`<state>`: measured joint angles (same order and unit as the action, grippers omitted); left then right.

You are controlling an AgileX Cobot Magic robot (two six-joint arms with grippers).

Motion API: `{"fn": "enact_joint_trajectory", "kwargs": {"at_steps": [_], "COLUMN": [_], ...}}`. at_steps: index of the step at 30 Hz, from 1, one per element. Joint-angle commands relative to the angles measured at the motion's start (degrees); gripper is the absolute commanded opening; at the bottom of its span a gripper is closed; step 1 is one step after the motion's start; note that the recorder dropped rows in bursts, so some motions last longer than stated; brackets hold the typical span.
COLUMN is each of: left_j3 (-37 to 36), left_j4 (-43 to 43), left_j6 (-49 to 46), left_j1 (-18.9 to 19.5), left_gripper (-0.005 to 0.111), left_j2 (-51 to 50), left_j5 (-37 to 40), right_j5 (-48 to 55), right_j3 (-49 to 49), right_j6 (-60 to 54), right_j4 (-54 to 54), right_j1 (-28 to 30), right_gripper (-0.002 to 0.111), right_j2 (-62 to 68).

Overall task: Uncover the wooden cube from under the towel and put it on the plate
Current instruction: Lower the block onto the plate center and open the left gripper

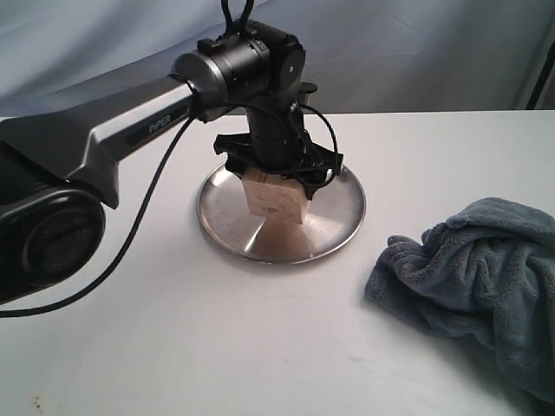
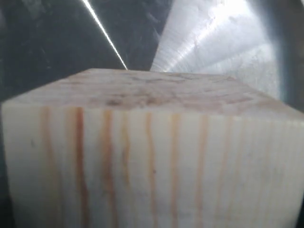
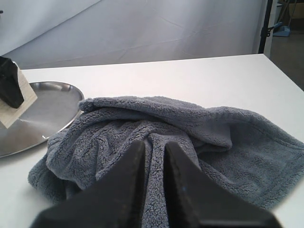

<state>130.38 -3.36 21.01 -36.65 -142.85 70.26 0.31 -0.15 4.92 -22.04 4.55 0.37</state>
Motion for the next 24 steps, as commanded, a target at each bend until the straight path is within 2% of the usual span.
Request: {"fn": "enact_joint_trajectory", "kwargs": {"at_steps": [1, 5, 7, 9, 16, 19, 24], "left_j3": [1.05, 1.05, 1.05, 1.05, 1.05, 1.16, 1.88], "left_j4": [-0.61, -0.90, -1.75, -2.88, -3.01, -3.01, -2.60], "left_j6": [-0.44, -0.44, -0.44, -0.44, -0.30, -0.07, 0.17], "left_j1": [0.11, 0.11, 0.11, 0.11, 0.11, 0.11, 0.11], "left_gripper": [0.000, 0.001, 0.005, 0.013, 0.057, 0.066, 0.069], "left_j2": [-1.98, -2.55, -2.55, -2.55, -2.55, -2.55, -2.55], "left_j5": [-0.30, -0.30, -0.30, -0.30, -0.30, -0.30, -0.30], "right_j5": [0.68, 0.68, 0.68, 0.68, 0.68, 0.68, 0.68], "right_j3": [0.15, 0.15, 0.15, 0.15, 0.15, 0.15, 0.15], "right_j6": [0.23, 0.23, 0.23, 0.23, 0.23, 0.23, 0.23], "right_j4": [-0.28, -0.28, -0.28, -0.28, -0.28, -0.28, -0.28], "right_j1": [0.00, 0.00, 0.00, 0.00, 0.00, 0.00, 0.00], "right_gripper": [0.003, 0.003, 0.003, 0.003, 0.003, 0.003, 0.003], "right_j2": [-0.37, -0.37, -0.37, -0.37, -0.37, -0.37, -0.37]}}
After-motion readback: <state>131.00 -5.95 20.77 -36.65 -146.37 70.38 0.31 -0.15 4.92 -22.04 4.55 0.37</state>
